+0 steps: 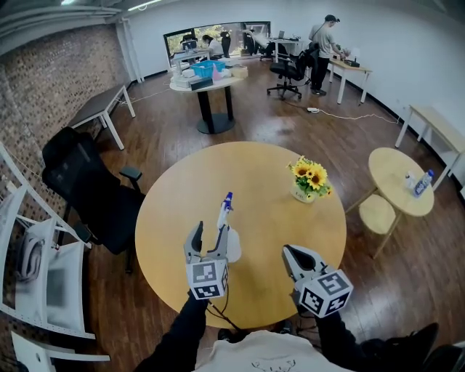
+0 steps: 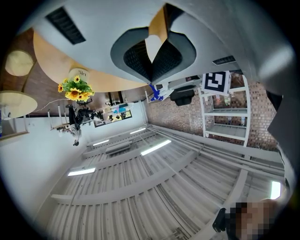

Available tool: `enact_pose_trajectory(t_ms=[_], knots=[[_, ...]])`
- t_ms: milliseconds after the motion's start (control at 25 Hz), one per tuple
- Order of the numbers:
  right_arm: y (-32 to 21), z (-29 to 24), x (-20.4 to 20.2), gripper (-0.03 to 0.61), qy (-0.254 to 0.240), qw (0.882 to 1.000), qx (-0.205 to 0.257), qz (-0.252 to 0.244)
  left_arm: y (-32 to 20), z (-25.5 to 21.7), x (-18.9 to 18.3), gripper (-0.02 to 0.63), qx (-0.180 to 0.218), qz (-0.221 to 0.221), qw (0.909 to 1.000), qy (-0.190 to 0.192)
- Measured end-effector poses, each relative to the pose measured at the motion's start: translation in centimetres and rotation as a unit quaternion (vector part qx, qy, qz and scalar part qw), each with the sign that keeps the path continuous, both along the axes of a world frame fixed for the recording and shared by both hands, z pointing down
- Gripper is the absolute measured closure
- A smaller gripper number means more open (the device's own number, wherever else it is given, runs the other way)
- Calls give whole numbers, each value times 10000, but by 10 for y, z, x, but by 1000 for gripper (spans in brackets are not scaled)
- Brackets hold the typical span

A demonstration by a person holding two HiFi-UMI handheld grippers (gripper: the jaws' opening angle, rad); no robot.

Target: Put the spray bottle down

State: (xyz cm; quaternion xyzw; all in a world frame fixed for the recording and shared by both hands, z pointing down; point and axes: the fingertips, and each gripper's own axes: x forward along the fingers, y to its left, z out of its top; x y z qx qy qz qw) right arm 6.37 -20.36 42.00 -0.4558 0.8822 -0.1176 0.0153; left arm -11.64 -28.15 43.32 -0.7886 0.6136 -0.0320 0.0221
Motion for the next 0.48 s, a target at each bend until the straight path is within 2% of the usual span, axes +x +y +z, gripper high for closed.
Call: enact_pose_trajectory(t_ms=[80, 120, 160, 240, 400, 480], knots=[[4, -2, 5, 603, -53, 10000, 14, 32, 26, -7, -19, 391, 23, -375, 9987, 331], [6, -5, 7, 603, -93, 9999, 31, 34, 39, -10, -26, 436, 5, -502, 9974, 516], [8, -7, 9, 603, -134, 9999, 53, 24, 51, -12, -31, 513, -42, -567, 9962, 657], [9, -13, 7, 603, -194, 9997, 122, -25, 69, -12, -33, 627, -182, -476, 9957, 778], [7, -16, -5, 603, -187, 9995, 202, -137, 82, -6, -22, 627, -393, 79, 9959, 811], [3, -14, -10, 603, -113, 9995, 233, -176, 82, -3, -17, 627, -449, 201, 9959, 759]])
